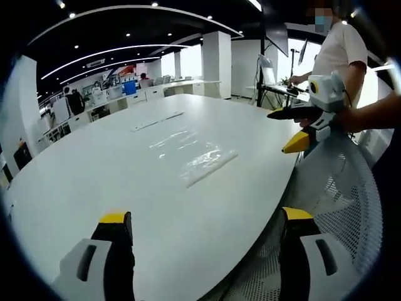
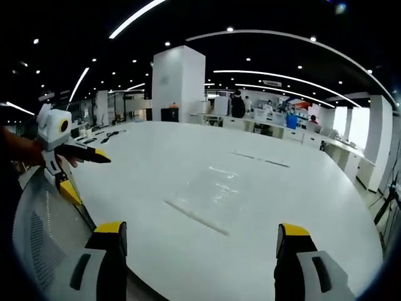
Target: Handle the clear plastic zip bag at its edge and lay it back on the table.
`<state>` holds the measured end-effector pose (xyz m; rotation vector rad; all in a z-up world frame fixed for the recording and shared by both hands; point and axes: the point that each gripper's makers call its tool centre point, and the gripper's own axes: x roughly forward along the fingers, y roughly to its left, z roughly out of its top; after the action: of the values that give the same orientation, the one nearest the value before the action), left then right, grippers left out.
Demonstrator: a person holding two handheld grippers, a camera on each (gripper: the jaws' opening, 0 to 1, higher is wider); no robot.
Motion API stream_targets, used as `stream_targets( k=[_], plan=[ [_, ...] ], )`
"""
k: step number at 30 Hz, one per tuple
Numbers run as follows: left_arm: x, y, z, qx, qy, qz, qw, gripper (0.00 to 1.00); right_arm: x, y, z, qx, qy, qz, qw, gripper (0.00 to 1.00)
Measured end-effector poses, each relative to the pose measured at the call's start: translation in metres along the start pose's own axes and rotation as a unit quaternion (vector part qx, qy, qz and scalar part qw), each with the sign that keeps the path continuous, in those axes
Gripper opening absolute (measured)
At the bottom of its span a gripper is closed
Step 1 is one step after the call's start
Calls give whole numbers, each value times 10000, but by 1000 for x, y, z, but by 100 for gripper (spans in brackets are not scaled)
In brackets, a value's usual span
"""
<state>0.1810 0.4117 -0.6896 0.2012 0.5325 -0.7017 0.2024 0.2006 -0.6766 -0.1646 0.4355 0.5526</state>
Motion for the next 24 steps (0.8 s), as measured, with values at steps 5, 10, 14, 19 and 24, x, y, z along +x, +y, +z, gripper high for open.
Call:
stream_targets(
  k=[5, 10, 14, 19, 24],
  plan=[
    [1, 1, 0, 66, -1, 26, 10000, 96, 0, -3, -1, 43, 10, -29, 10000, 100],
    [3, 1, -1, 128, 17, 30, 9999, 96, 0, -4, -2, 31, 31, -38, 10000, 100],
    [4, -2, -3, 204, 74, 23, 9998, 95, 3, -3, -3, 38, 58, -68, 10000, 100],
    [6, -3, -4, 239, 132, -22, 9996, 95, 4, -5, -4, 88, 63, -117, 9999, 98],
    [4, -3, 0, 285, 113, -15, 9995, 95, 4, -3, -4, 72, 44, -106, 9999, 97]
  ],
)
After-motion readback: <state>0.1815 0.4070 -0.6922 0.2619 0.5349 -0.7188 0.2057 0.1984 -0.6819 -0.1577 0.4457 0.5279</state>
